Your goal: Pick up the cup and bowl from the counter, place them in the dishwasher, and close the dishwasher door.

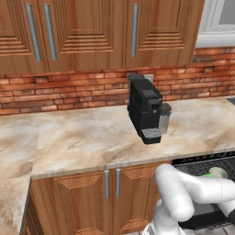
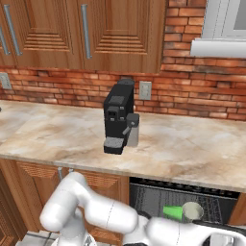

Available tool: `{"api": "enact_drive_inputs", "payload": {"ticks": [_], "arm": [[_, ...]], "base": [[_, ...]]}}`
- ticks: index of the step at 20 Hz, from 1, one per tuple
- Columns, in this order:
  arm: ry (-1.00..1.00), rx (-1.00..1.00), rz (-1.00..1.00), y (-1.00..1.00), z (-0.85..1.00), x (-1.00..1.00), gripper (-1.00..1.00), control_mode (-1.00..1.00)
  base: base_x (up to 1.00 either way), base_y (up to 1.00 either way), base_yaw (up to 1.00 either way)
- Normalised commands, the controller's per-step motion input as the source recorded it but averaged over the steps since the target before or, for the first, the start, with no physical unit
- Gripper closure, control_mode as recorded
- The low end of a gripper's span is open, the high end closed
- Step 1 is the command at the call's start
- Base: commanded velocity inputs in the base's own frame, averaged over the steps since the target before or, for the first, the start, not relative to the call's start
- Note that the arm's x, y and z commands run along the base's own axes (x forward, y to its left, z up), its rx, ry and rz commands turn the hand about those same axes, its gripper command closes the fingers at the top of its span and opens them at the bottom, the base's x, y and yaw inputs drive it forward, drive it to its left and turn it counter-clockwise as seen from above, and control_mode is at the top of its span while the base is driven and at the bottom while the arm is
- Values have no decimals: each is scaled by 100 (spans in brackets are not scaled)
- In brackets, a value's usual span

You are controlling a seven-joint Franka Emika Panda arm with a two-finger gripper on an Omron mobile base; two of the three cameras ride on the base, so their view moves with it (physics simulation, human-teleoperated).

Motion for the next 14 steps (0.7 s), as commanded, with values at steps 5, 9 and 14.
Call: {"api": "enact_drive_inputs", "payload": {"ticks": [5,9,14], "arm": [[-28,-29,-1,22,-5,-52,-100,-100],[-30,-25,-1,23,-4,-60,-100,-100],[-25,-19,0,25,-22,-40,-100,-100]], "base": [[0,0,0],[0,0,0],[0,0,0]]}}
